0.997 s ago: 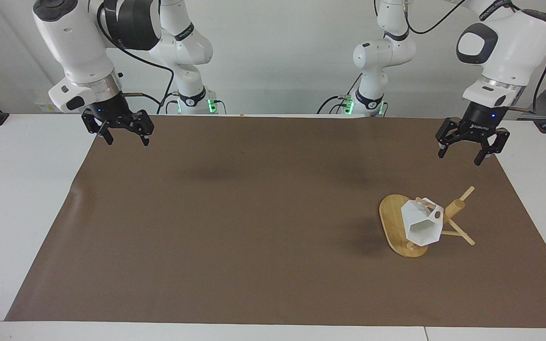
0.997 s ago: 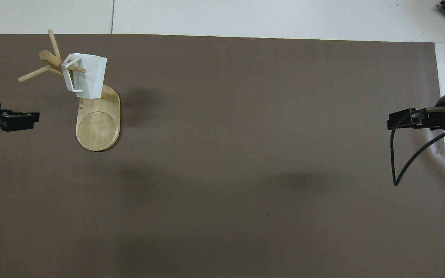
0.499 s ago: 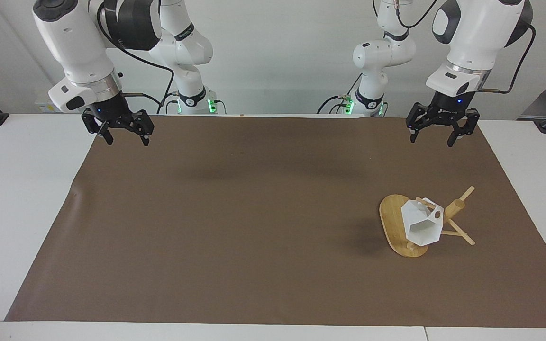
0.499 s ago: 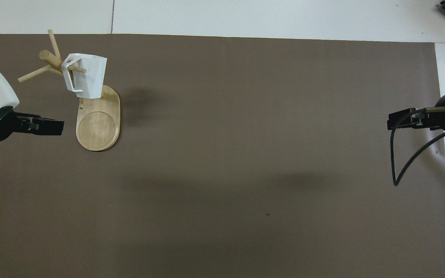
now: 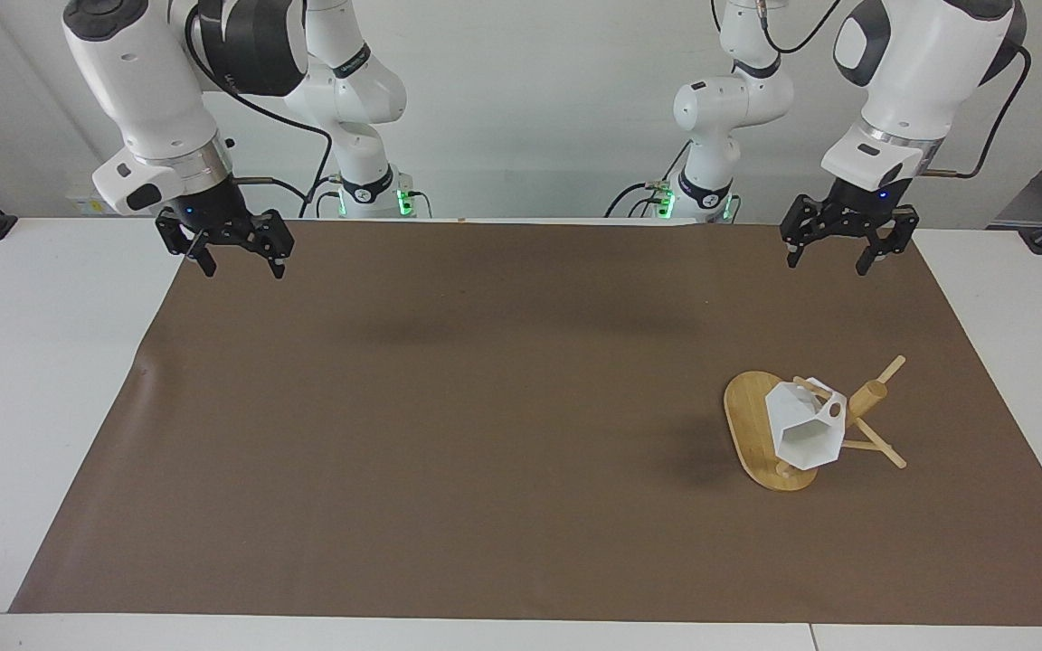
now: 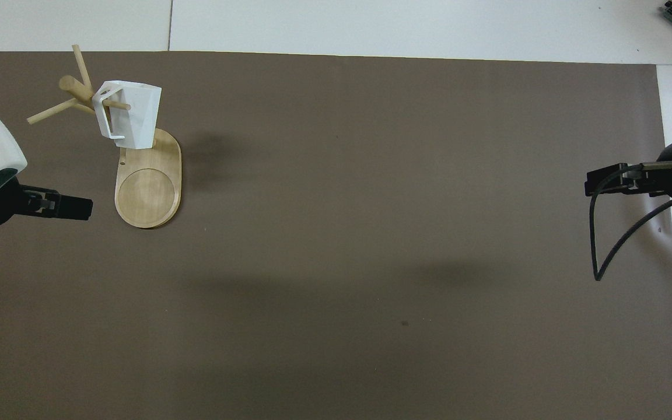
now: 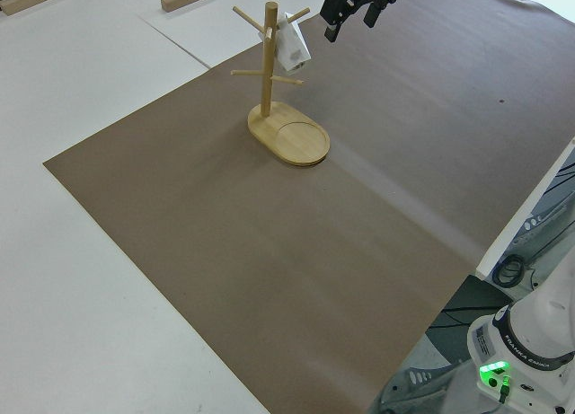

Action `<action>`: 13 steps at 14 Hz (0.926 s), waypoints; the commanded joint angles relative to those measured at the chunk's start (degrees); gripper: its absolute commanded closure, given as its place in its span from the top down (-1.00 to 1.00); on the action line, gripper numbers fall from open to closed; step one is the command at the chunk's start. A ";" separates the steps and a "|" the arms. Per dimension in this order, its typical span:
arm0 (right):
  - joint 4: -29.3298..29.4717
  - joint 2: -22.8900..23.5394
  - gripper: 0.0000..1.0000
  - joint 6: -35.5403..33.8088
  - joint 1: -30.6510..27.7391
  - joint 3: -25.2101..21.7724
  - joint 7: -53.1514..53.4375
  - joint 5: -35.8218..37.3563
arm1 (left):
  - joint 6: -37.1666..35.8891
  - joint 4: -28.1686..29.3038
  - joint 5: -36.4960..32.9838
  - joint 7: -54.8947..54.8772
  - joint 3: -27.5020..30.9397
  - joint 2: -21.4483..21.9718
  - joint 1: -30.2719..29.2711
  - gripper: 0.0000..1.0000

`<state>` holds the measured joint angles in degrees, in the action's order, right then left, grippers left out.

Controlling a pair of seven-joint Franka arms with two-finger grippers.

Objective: Hang cup on rack

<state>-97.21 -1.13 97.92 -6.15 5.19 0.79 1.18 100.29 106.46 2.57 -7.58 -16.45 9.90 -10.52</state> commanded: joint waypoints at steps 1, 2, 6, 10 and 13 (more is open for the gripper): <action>-1.14 -0.89 1.00 0.87 -0.61 0.26 0.18 -1.01 | -1.68 -0.20 -1.08 0.72 0.19 0.82 -0.90 1.00; -1.14 -0.89 1.00 0.87 -0.53 0.35 0.18 -0.92 | -1.85 -0.20 -1.08 0.90 0.19 0.82 -0.82 1.00; -1.14 -0.89 1.00 0.78 -0.61 0.35 0.18 -0.92 | -1.76 -1.95 -1.08 1.16 0.19 0.03 -1.00 1.00; -1.14 -0.89 1.00 0.78 -0.61 0.35 0.18 -0.92 | -7.62 -8.71 -2.21 1.16 0.37 -2.51 -0.56 1.00; -1.14 -0.89 1.00 0.69 -0.53 0.35 0.18 -0.92 | -11.51 -13.55 -3.28 1.07 8.94 -4.54 7.50 1.00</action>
<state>-97.21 -1.13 97.92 -6.15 5.19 0.79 1.18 92.40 98.16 1.05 -7.14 -13.59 8.22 -8.88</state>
